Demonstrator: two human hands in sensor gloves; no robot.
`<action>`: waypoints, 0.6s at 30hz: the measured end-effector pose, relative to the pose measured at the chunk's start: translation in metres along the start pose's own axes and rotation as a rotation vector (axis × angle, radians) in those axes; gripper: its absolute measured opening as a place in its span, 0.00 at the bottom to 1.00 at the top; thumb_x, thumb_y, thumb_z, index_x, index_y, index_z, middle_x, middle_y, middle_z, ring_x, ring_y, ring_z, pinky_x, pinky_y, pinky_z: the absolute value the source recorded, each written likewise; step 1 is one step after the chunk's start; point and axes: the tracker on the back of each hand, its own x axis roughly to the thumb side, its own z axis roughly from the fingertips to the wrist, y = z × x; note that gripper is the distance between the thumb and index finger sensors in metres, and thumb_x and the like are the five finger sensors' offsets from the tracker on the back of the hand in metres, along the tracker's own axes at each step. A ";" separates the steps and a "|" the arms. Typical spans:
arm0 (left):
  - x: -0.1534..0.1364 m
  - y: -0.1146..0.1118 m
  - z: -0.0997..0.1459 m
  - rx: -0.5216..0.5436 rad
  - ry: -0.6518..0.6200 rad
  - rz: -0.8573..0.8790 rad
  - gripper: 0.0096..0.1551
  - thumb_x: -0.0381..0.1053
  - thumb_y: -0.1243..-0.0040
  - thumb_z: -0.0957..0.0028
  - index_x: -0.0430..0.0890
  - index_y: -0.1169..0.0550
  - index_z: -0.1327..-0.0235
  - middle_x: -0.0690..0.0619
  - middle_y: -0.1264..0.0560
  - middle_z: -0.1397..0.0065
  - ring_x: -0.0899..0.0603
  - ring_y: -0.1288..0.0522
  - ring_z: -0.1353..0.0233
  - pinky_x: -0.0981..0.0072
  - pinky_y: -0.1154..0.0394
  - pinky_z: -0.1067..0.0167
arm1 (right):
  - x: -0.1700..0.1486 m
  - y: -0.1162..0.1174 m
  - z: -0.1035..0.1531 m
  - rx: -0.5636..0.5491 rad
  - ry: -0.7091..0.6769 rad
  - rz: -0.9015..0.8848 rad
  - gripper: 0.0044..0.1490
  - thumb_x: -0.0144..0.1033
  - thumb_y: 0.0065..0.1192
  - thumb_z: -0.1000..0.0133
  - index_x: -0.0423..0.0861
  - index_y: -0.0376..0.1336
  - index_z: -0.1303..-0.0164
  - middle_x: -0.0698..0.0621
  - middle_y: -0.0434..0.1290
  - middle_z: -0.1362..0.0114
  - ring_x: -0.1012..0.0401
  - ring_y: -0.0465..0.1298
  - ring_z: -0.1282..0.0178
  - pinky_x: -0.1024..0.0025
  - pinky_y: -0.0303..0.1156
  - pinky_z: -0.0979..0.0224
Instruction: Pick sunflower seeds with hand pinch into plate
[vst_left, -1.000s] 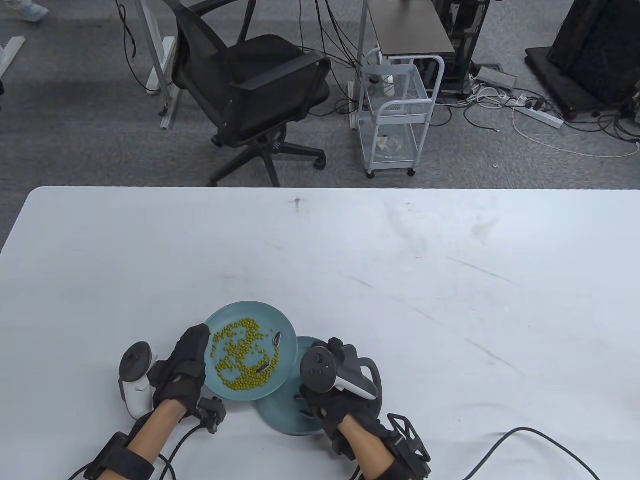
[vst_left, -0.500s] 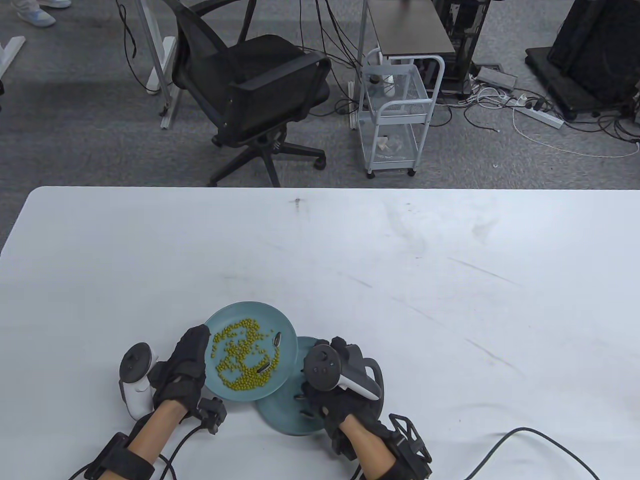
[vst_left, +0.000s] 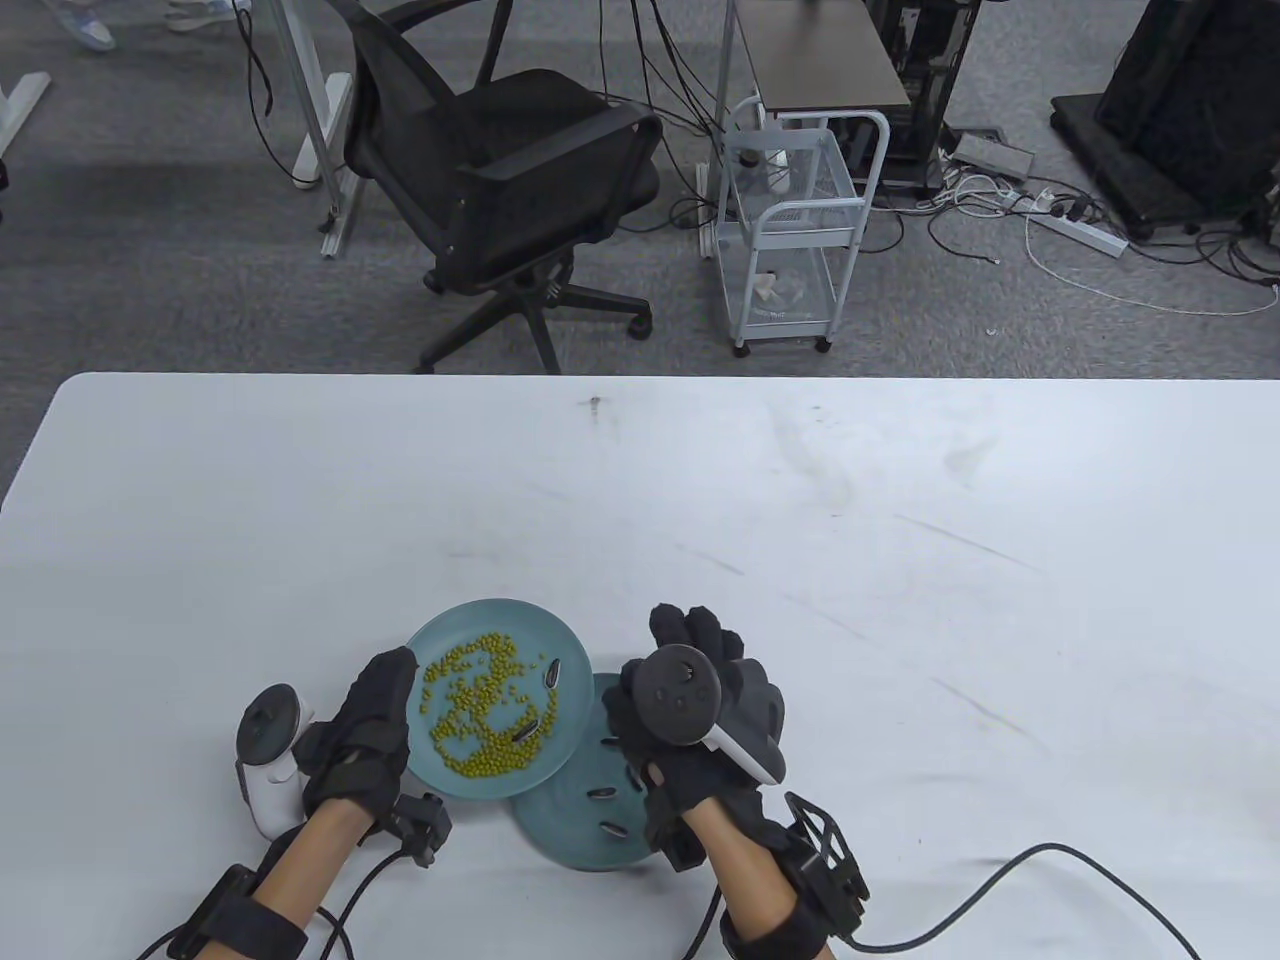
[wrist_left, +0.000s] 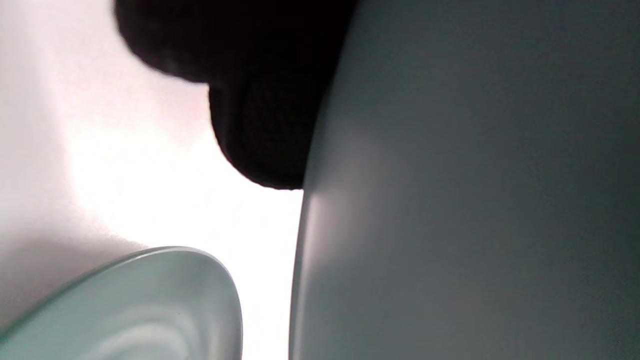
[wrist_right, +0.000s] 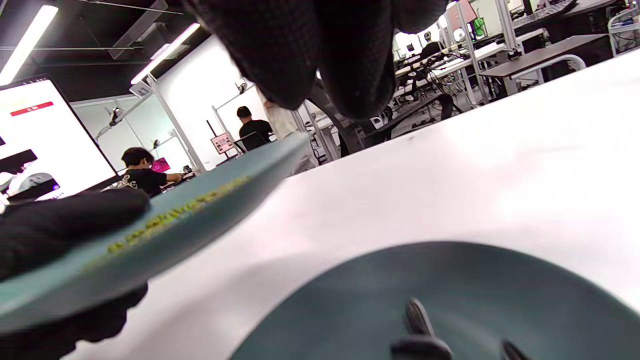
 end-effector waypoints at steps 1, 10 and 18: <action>0.000 0.000 0.000 0.000 -0.001 -0.002 0.27 0.62 0.57 0.30 0.44 0.36 0.32 0.45 0.21 0.46 0.47 0.14 0.63 0.68 0.18 0.69 | 0.005 -0.001 -0.003 0.009 -0.006 -0.001 0.24 0.30 0.73 0.39 0.24 0.74 0.45 0.24 0.50 0.17 0.22 0.43 0.21 0.21 0.37 0.28; -0.001 -0.002 0.001 0.004 -0.001 0.000 0.26 0.61 0.57 0.30 0.43 0.36 0.32 0.44 0.21 0.46 0.47 0.14 0.63 0.68 0.18 0.69 | 0.036 0.024 -0.043 0.188 0.006 0.010 0.29 0.34 0.66 0.34 0.21 0.72 0.41 0.23 0.47 0.17 0.21 0.40 0.21 0.21 0.35 0.29; 0.005 -0.002 0.003 0.067 -0.004 -0.057 0.26 0.60 0.55 0.31 0.41 0.35 0.33 0.43 0.20 0.48 0.46 0.13 0.65 0.67 0.18 0.70 | 0.052 0.045 -0.065 0.198 0.014 0.071 0.29 0.33 0.69 0.36 0.20 0.72 0.43 0.23 0.48 0.17 0.21 0.40 0.21 0.21 0.35 0.29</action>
